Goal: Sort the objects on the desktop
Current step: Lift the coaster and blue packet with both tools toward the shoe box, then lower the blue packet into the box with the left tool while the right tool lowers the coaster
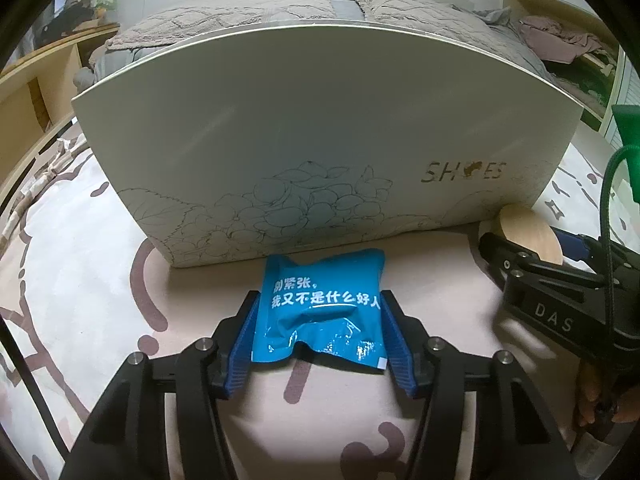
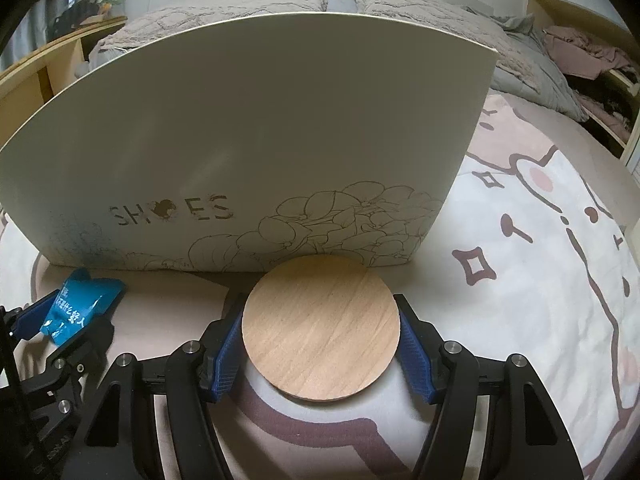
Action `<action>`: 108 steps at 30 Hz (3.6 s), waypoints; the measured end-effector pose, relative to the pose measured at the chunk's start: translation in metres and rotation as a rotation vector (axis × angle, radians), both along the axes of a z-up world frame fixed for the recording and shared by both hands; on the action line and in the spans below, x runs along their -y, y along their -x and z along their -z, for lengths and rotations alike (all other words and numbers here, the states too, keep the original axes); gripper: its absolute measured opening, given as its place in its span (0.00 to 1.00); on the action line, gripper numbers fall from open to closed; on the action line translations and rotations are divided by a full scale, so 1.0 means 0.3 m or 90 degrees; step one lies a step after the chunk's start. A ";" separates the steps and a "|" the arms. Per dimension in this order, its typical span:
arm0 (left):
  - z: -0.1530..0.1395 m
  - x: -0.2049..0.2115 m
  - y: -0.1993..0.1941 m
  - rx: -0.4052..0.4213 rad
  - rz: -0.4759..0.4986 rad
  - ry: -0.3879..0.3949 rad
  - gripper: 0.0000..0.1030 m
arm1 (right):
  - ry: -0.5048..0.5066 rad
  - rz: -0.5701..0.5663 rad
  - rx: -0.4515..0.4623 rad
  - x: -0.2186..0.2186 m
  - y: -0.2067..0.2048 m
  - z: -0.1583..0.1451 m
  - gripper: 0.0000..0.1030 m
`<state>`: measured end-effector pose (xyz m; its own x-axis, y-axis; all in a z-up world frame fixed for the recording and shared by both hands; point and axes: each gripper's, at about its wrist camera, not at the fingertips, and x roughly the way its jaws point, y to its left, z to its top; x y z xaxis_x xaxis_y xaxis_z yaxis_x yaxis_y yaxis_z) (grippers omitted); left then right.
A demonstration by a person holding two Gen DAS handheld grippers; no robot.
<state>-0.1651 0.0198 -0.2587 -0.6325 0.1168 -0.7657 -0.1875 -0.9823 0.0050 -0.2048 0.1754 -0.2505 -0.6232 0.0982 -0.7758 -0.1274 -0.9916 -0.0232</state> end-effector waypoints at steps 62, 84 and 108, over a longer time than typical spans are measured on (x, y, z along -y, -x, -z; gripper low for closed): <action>-0.585 0.033 -0.016 -0.219 -0.015 -0.070 0.55 | 0.010 -0.101 -0.211 0.018 -0.172 -0.610 0.66; -0.853 0.025 0.250 -0.279 -0.026 -0.044 0.55 | -0.053 -0.158 -0.227 -0.007 0.087 -0.883 0.66; -0.606 0.159 0.584 -0.170 -0.100 -0.093 0.55 | -0.034 -0.197 -0.151 0.006 0.270 -0.639 0.66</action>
